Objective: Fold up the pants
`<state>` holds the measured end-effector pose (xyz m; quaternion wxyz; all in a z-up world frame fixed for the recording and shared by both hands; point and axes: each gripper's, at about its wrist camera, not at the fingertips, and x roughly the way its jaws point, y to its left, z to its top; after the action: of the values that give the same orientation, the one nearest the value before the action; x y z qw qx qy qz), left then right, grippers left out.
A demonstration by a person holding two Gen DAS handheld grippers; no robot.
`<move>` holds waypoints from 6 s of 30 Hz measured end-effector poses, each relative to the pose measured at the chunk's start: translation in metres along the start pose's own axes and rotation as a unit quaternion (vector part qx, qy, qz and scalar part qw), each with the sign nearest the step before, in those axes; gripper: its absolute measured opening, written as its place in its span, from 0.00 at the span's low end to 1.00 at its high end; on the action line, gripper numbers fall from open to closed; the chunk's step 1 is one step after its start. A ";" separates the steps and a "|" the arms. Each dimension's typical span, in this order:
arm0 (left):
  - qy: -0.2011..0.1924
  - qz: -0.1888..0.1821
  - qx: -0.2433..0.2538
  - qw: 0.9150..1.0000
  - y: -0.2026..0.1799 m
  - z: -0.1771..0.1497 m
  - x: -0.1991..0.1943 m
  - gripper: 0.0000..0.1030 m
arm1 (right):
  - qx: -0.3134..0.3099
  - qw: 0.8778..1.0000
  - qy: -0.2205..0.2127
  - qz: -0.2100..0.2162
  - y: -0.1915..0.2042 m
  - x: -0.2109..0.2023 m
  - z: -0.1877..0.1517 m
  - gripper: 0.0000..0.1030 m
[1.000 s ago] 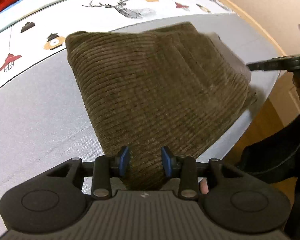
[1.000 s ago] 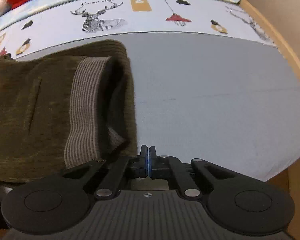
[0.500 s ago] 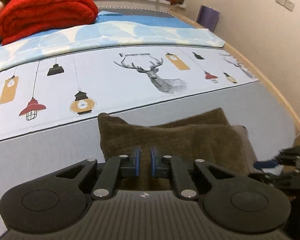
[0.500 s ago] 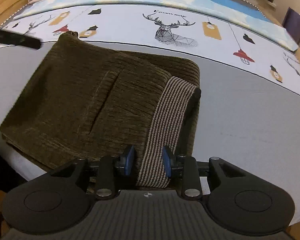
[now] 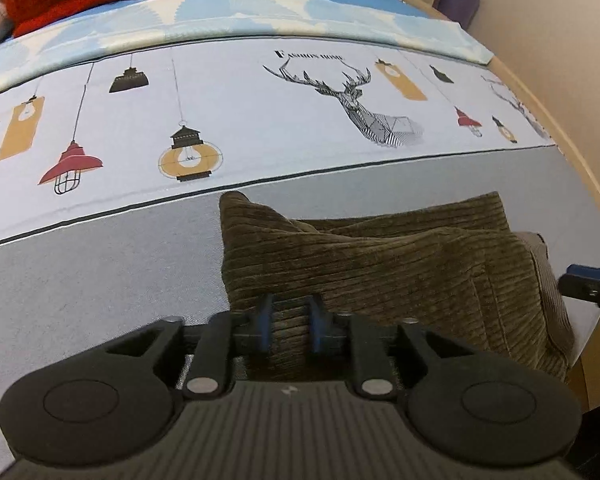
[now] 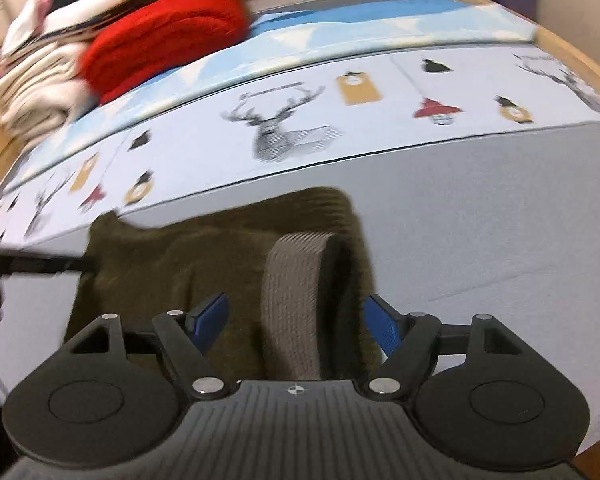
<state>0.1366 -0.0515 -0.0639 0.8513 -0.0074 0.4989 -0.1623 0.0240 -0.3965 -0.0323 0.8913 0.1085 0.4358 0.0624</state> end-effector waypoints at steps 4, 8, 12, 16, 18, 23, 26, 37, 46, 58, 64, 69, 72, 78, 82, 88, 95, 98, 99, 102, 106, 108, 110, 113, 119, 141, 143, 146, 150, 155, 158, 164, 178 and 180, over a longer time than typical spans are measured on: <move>-0.006 0.018 -0.005 1.000 0.004 0.001 -0.004 0.55 | 0.010 0.998 0.058 -0.007 -0.005 0.032 -0.002 0.80; 0.017 0.006 -0.033 0.999 0.013 0.000 0.005 0.64 | 0.013 0.996 0.092 0.014 -0.005 0.057 -0.002 0.89; 0.050 -0.023 -0.086 0.995 0.024 -0.001 0.021 0.70 | 0.028 0.994 0.106 0.027 -0.013 0.070 0.000 0.98; 0.080 -0.055 -0.133 0.986 0.028 -0.004 0.041 0.74 | 0.030 0.993 0.106 0.033 -0.013 0.076 0.001 0.99; 0.088 -0.063 -0.154 0.982 0.031 -0.004 0.051 0.76 | 0.019 0.994 0.100 0.029 -0.009 0.076 0.002 0.96; 0.080 -0.060 -0.155 0.983 0.028 0.000 0.059 0.72 | -0.006 0.996 0.082 0.035 -0.002 0.069 0.005 0.74; 0.065 -0.049 -0.124 0.989 0.017 0.003 0.051 0.53 | -0.009 0.997 0.074 0.037 -0.002 0.065 0.006 0.65; -0.083 0.052 -0.047 0.994 0.017 0.023 -0.015 0.40 | -0.022 0.996 -0.017 0.082 0.044 0.048 0.043 0.49; -0.162 0.105 -0.109 0.975 0.085 0.042 -0.054 0.40 | -0.071 0.985 -0.097 0.121 0.125 0.070 0.082 0.48; -0.115 0.122 -0.150 0.974 0.125 0.045 -0.061 0.61 | -0.115 0.993 0.007 0.019 0.169 0.142 0.093 0.55; -0.020 0.082 -0.092 0.992 0.101 0.015 -0.030 0.60 | -0.085 0.995 -0.031 0.038 0.170 0.123 0.091 0.56; 0.034 0.117 -0.009 0.992 0.081 -0.008 -0.007 0.69 | -0.110 0.993 0.026 0.008 0.171 0.144 0.077 0.67; 0.031 0.113 -0.104 0.988 0.110 -0.015 -0.020 0.77 | -0.051 0.997 0.039 0.036 0.156 0.146 0.078 0.74; 0.071 0.012 -0.308 0.949 0.171 -0.045 -0.015 0.73 | 0.027 0.996 0.068 0.059 0.136 0.156 0.071 0.84; 0.061 -0.008 -0.303 0.951 0.172 -0.049 -0.013 0.54 | 0.028 0.995 0.069 0.069 0.136 0.153 0.069 0.68; 0.020 0.046 -0.212 0.976 0.161 -0.029 -0.028 0.42 | 0.052 0.992 0.088 0.071 0.134 0.143 0.061 0.56; -0.034 0.116 -0.145 0.982 0.138 -0.020 -0.055 0.44 | 0.030 0.997 0.051 0.051 0.146 0.124 0.058 0.59; 0.007 0.095 -0.109 0.989 0.126 -0.029 -0.044 0.44 | -0.027 0.999 0.014 0.024 0.157 0.113 0.056 0.58; 0.037 0.104 -0.095 0.989 0.122 -0.036 -0.034 0.49 | -0.042 0.999 0.024 0.013 0.158 0.114 0.053 0.60; 0.000 0.154 -0.037 0.987 0.101 -0.036 -0.053 0.52 | -0.037 0.999 0.017 0.004 0.154 0.097 0.053 0.63; -0.107 0.175 -0.006 0.979 0.075 -0.043 -0.110 0.85 | -0.083 0.991 -0.101 -0.001 0.168 0.026 0.052 0.69; -0.154 0.193 0.006 0.969 0.058 -0.052 -0.137 0.91 | -0.117 0.979 -0.164 -0.005 0.177 -0.012 0.042 0.76; -0.185 0.201 0.009 0.962 0.042 -0.063 -0.157 0.94 | -0.144 0.967 -0.210 -0.003 0.184 -0.041 0.024 0.76; -0.202 0.199 -0.014 0.959 0.025 -0.084 -0.177 1.00 | -0.142 0.959 -0.245 -0.004 0.187 -0.064 -0.002 0.74; -0.179 0.181 -0.047 0.966 -0.007 -0.123 -0.179 1.00 | -0.129 0.953 -0.274 -0.015 0.202 -0.080 -0.040 0.77; -0.164 0.181 -0.058 0.968 -0.011 -0.118 -0.146 0.99 | -0.106 0.982 -0.159 0.006 0.215 -0.045 -0.040 0.87; -0.160 0.180 -0.057 0.969 -0.011 -0.116 -0.144 0.99 | -0.108 0.982 -0.157 0.001 0.216 -0.042 -0.041 0.87; -0.159 0.182 -0.061 0.968 -0.010 -0.114 -0.142 0.99 | -0.114 0.981 -0.154 0.002 0.215 -0.039 -0.041 0.87; -0.155 0.178 -0.071 0.969 -0.007 -0.112 -0.141 0.99 | -0.119 0.982 -0.147 0.002 0.214 -0.036 -0.041 0.87; -0.146 0.181 -0.074 0.970 -0.006 -0.111 -0.138 0.99 | -0.120 0.982 -0.144 0.001 0.215 -0.033 -0.040 0.87; -0.143 0.183 -0.074 0.970 -0.006 -0.111 -0.137 0.99 | -0.124 0.982 -0.144 0.000 0.216 -0.032 -0.041 0.87; -0.144 0.186 -0.076 0.969 -0.004 -0.110 -0.137 0.99 | -0.130 0.981 -0.142 -0.003 0.218 -0.030 -0.041 0.87; -0.144 0.184 -0.073 0.970 -0.004 -0.111 -0.137 0.99 | -0.136 0.981 -0.141 -0.003 0.219 -0.028 -0.043 0.87; -0.145 0.184 -0.073 0.969 -0.004 -0.111 -0.136 0.99 | -0.138 0.980 -0.141 -0.003 0.220 -0.028 -0.043 0.87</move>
<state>-0.0205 -0.0004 -0.0034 0.9267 -0.0012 0.3739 0.0374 -0.0305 -0.1836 0.0178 0.9503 -0.0090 0.2934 0.1034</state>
